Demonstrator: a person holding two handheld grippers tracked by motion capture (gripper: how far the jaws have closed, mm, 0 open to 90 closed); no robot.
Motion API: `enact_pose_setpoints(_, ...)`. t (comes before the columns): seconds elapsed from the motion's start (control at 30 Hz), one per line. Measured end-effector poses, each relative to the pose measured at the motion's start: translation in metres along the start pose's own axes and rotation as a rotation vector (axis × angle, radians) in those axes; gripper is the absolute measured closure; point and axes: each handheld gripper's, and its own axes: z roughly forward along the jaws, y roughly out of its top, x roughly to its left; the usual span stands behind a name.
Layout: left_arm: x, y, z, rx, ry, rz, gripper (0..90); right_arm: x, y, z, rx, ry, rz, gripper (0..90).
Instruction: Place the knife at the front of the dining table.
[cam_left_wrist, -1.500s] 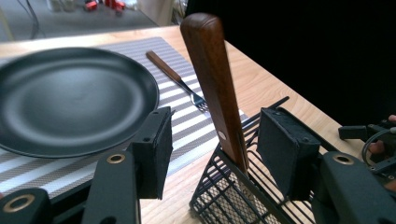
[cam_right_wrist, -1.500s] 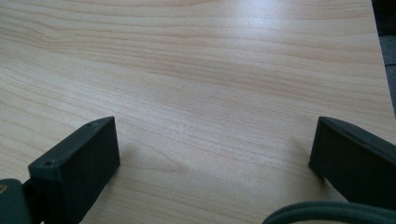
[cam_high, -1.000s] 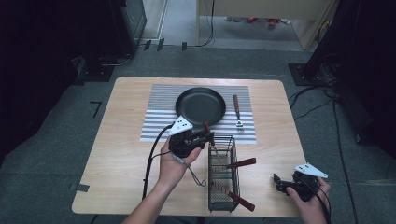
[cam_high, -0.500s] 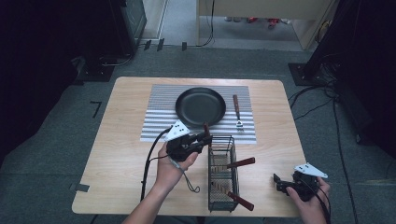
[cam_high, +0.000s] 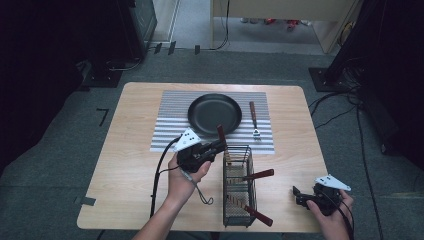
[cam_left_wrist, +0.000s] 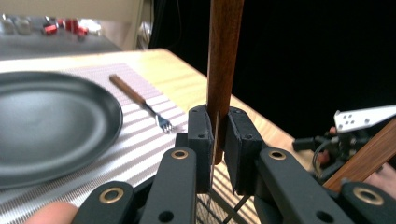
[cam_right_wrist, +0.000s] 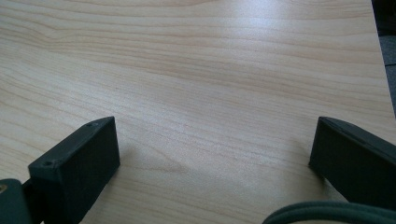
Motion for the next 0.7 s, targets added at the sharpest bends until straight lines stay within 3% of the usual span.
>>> enact_pose_setpoints(0.17, -0.002, 0.007, -0.018, -0.069, -0.026, 0.002, 82.3, 0.000, 0.000, 0.000, 0.001, 0.000, 0.000, 1.0)
enact_pose_setpoints(0.3, -0.005, 0.012, -0.033, -0.115, -0.021, 0.021, 82.3, 0.000, 0.000, 0.000, -0.001, 0.000, -0.001, 0.9)
enact_pose_setpoints(0.57, -0.014, 0.025, -0.055, -0.258, -0.043, 0.011, 82.4, 0.000, 0.000, 0.000, 0.002, 0.000, -0.001, 0.9)
enact_pose_setpoints(0.7, -0.016, 0.031, -0.067, -0.297, -0.028, 0.022, 82.4, 0.000, 0.000, 0.000, -0.001, -0.001, 0.001, 0.9)
